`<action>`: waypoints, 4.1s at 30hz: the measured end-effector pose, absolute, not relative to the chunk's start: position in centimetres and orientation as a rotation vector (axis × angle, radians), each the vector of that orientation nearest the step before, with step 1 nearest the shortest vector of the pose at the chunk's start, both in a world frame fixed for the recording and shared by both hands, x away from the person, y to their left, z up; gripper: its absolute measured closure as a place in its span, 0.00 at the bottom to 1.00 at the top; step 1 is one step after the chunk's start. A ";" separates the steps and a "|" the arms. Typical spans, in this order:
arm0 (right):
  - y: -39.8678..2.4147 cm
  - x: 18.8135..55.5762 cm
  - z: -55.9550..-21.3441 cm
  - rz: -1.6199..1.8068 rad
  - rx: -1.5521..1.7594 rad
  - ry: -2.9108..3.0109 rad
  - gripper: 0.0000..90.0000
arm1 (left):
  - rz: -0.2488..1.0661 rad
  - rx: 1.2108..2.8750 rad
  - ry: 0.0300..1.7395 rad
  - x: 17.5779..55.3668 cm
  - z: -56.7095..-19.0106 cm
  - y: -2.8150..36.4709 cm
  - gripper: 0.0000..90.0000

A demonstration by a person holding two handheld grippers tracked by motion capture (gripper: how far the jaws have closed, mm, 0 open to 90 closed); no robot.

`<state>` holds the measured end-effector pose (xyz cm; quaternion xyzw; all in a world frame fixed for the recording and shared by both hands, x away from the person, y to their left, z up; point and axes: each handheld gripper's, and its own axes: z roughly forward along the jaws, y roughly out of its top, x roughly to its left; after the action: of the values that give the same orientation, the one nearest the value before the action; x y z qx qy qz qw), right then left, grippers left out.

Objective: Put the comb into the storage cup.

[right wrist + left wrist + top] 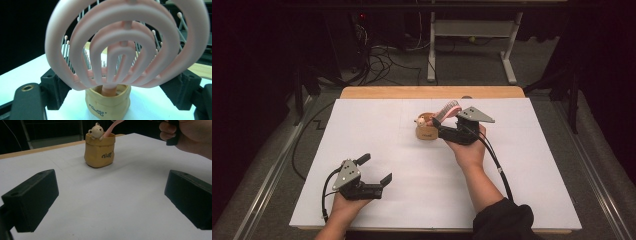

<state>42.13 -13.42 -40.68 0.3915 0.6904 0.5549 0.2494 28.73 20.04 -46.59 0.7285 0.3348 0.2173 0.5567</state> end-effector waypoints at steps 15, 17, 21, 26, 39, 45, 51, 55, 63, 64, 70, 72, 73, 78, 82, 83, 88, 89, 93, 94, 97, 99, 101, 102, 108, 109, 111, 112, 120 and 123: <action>-13.6 41.6 -40.9 1.500 1.065 1.889 0.22 | 0.511 1.719 0.788 28.8 -46.6 20.0 0.00; -13.7 41.5 -41.0 1.500 1.066 1.888 0.22 | 0.511 1.718 0.789 28.8 -46.6 20.1 0.00; -13.9 41.3 -41.2 1.501 1.070 1.888 0.21 | 0.512 1.720 0.789 28.8 -46.6 20.0 0.00; -14.0 41.1 -41.3 1.493 1.072 1.891 0.21 | 0.509 1.720 0.789 28.8 -46.6 19.9 0.00; -14.0 40.9 -41.3 1.477 1.081 1.896 0.21 | 0.511 1.721 0.788 28.7 -46.6 19.9 0.00; -14.1 40.8 -41.3 1.470 1.080 1.906 0.21 | 0.517 1.721 0.784 28.7 -46.5 20.0 0.00; -14.3 40.8 -41.5 1.466 1.086 1.906 0.21 | 0.520 1.719 0.785 28.7 -46.4 20.0 0.00; -14.3 40.8 -41.5 1.470 1.087 1.905 0.21 | 0.520 1.718 0.786 28.8 -46.4 20.1 0.00; -14.4 40.8 -41.5 1.458 1.088 1.909 0.19 | 0.520 1.717 0.787 28.8 -46.4 20.2 0.00; -14.4 40.8 -41.5 1.457 1.086 1.907 0.19 | 0.520 1.717 0.788 28.8 -46.4 20.2 0.00; -14.6 40.8 -41.3 1.458 1.084 1.902 0.18 | 0.520 1.722 0.786 28.8 -46.4 20.2 0.00; -14.6 40.8 -41.3 1.457 1.085 1.900 0.18 | 0.520 1.719 0.786 28.8 -46.4 20.2 0.00; -14.6 40.8 -41.3 1.459 1.083 1.899 0.18 | 0.520 1.720 0.786 28.8 -46.4 20.2 0.00; -14.7 40.9 -41.2 1.459 1.080 1.898 0.14 | 0.522 1.719 0.787 28.8 -46.4 20.2 0.00; -14.7 40.9 -41.3 1.455 1.090 1.895 0.07 | 0.522 1.713 0.788 28.8 -46.4 20.2 0.00; -14.7 41.0 -41.3 1.453 1.092 1.893 0.06 | 0.522 1.711 0.789 28.8 -46.4 20.2 0.00; -14.8 41.0 -41.2 1.436 1.099 1.882 0.00 | 0.521 1.713 0.788 28.8 -46.4 20.2 0.00; -14.8 41.0 -41.2 1.433 1.099 1.882 0.00 | 0.522 1.713 0.788 28.8 -46.4 20.1 0.00; -14.8 40.9 -41.2 1.435 1.092 1.885 0.00 | 0.520 1.717 0.785 28.8 -46.4 20.1 0.00; -14.8 40.8 -41.1 1.437 1.090 1.886 0.00 | 0.521 1.717 0.785 28.8 -46.4 20.1 0.00; -14.7 40.7 -41.1 1.433 1.081 1.891 0.00 | 0.522 1.717 0.787 28.8 -46.4 20.1 0.00; -14.8 40.5 -41.0 1.432 1.082 1.892 0.00 | 0.522 1.718 0.787 28.8 -46.4 20.1 0.00; -14.9 40.3 -41.0 1.434 1.075 1.894 0.00 | 0.517 1.721 0.787 28.9 -46.4 20.1 0.00; -14.9 40.2 -40.9 1.434 1.074 1.894 0.00 | 0.516 1.726 0.786 28.9 -46.5 20.1 0.00; -15.1 39.4 -41.2 1.435 1.059 1.904 0.00 | 0.517 1.728 0.786 28.9 -46.5 20.1 0.00; -15.2 39.2 -41.3 1.433 1.058 1.908 0.00 | 0.517 1.729 0.786 28.9 -46.5 20.1 0.00; -15.3 38.9 -41.4 1.433 1.057 1.913 0.00 | 0.516 1.731 0.786 28.9 -46.5 20.1 0.00; -15.4 38.7 -41.5 1.432 1.054 1.916 0.00 | 0.516 1.734 0.786 28.9 -46.5 20.1 0.00; -16.2 36.9 -43.1 1.404 1.041 1.967 0.00 | 0.507 1.739 0.789 29.1 -46.6 20.0 0.00; -16.7 36.1 -44.1 1.386 1.046 1.987 0.00 | 0.508 1.747 0.789 29.1 -46.6 20.1 0.00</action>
<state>36.14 -16.73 -44.08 0.3840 0.7293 0.5087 0.2486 29.12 20.10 -46.65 0.7372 0.3329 0.2144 0.5475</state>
